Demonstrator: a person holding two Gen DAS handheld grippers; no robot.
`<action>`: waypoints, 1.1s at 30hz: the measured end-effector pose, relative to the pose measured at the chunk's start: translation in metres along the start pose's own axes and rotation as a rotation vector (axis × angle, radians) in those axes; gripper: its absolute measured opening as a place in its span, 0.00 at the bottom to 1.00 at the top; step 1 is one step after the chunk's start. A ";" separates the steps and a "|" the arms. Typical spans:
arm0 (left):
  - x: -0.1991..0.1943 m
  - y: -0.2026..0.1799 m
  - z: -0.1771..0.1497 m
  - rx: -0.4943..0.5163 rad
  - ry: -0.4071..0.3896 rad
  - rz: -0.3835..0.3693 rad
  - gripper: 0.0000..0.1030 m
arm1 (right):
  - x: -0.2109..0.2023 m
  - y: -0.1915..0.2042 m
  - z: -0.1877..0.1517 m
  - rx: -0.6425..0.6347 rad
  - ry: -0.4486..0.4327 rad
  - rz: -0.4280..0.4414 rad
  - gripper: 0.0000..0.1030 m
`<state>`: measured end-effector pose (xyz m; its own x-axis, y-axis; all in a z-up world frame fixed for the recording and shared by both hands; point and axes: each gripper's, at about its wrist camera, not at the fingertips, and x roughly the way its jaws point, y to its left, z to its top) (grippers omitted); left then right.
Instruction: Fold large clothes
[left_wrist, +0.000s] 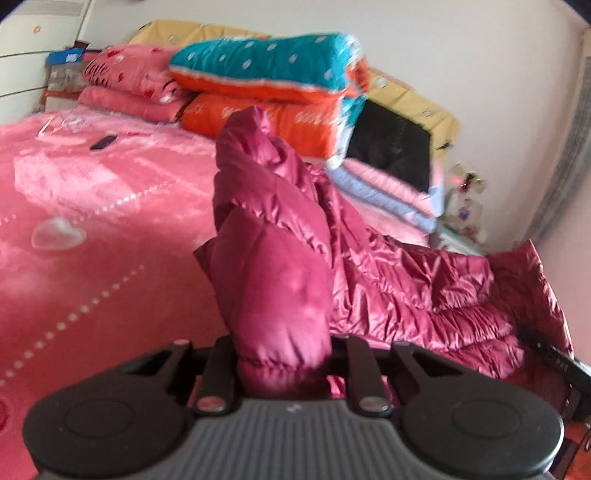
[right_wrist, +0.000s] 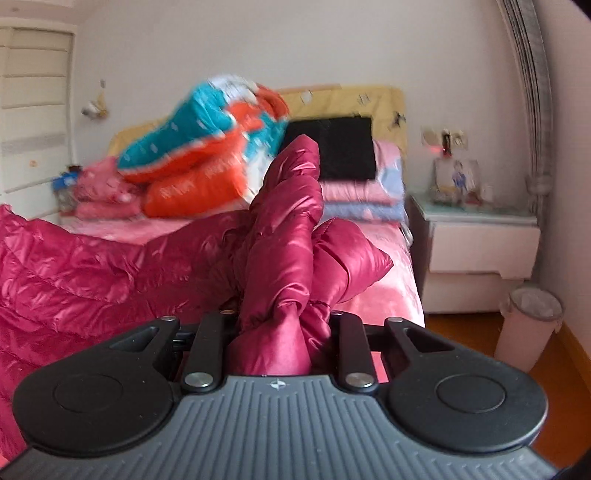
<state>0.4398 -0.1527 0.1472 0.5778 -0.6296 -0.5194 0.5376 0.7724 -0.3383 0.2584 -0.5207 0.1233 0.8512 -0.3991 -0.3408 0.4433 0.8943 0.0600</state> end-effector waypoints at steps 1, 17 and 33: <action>0.014 0.000 -0.003 0.017 0.012 0.020 0.17 | 0.018 -0.002 -0.006 -0.017 0.023 -0.012 0.28; 0.057 0.016 -0.029 0.053 -0.008 0.219 0.80 | 0.097 -0.021 -0.055 -0.010 0.122 -0.170 0.82; -0.022 0.012 -0.049 0.102 -0.126 0.298 0.97 | 0.025 -0.059 -0.054 0.225 0.075 -0.253 1.00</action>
<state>0.4034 -0.1249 0.1164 0.7865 -0.3881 -0.4804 0.3888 0.9155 -0.1031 0.2380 -0.5725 0.0603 0.6871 -0.5790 -0.4389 0.6955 0.6989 0.1669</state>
